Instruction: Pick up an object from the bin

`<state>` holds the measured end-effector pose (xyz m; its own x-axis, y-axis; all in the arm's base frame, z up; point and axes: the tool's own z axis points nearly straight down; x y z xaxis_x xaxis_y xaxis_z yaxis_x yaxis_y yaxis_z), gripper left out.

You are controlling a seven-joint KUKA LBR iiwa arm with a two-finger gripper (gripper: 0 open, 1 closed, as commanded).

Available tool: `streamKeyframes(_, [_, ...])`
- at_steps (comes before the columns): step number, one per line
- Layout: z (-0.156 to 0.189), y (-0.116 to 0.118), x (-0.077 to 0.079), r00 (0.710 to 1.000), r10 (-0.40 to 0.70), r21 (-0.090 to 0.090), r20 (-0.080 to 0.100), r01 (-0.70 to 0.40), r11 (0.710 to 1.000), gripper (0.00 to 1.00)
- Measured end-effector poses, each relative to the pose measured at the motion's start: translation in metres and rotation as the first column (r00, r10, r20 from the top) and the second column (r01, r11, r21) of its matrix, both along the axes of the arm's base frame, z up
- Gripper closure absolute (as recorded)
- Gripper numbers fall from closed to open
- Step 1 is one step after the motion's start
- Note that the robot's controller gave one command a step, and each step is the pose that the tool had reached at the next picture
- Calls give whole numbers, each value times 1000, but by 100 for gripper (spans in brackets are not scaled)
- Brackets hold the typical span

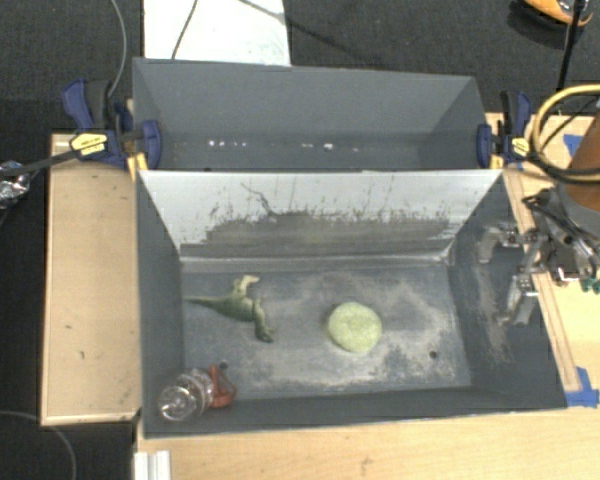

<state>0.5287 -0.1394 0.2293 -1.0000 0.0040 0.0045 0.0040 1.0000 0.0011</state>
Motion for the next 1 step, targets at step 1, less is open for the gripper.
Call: streamKeyframes(1, [5, 1, 2, 1000, 4, -2, 8, -4, 1000, 0])
